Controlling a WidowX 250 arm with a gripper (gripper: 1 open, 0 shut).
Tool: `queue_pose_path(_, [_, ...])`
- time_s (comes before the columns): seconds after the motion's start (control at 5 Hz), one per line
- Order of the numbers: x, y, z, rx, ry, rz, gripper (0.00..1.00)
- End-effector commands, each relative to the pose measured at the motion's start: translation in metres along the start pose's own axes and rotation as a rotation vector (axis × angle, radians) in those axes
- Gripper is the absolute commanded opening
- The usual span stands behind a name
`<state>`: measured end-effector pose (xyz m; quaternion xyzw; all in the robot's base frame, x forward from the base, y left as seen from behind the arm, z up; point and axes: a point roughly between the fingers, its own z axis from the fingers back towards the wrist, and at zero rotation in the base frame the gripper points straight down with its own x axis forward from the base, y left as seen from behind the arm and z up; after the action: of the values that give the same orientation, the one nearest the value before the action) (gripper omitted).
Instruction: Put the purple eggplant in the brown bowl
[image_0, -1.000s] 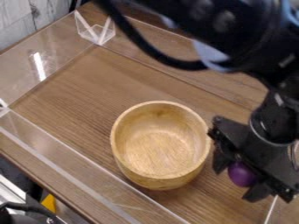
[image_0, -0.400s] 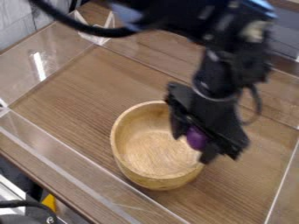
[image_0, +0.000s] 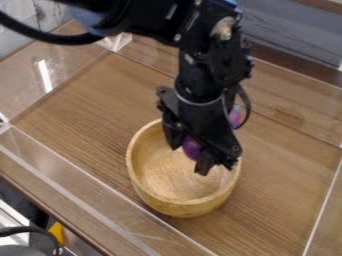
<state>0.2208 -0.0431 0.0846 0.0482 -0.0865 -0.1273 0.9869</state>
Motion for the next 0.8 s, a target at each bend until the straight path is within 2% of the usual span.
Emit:
queue_pose_path(0.0, [0.013, -0.001, 0.015, -0.025, -0.051, -0.060, 1.00])
queue_pose_path(0.6, [0.009, -0.015, -0.006, -0.030, -0.059, -0.109, 1.00])
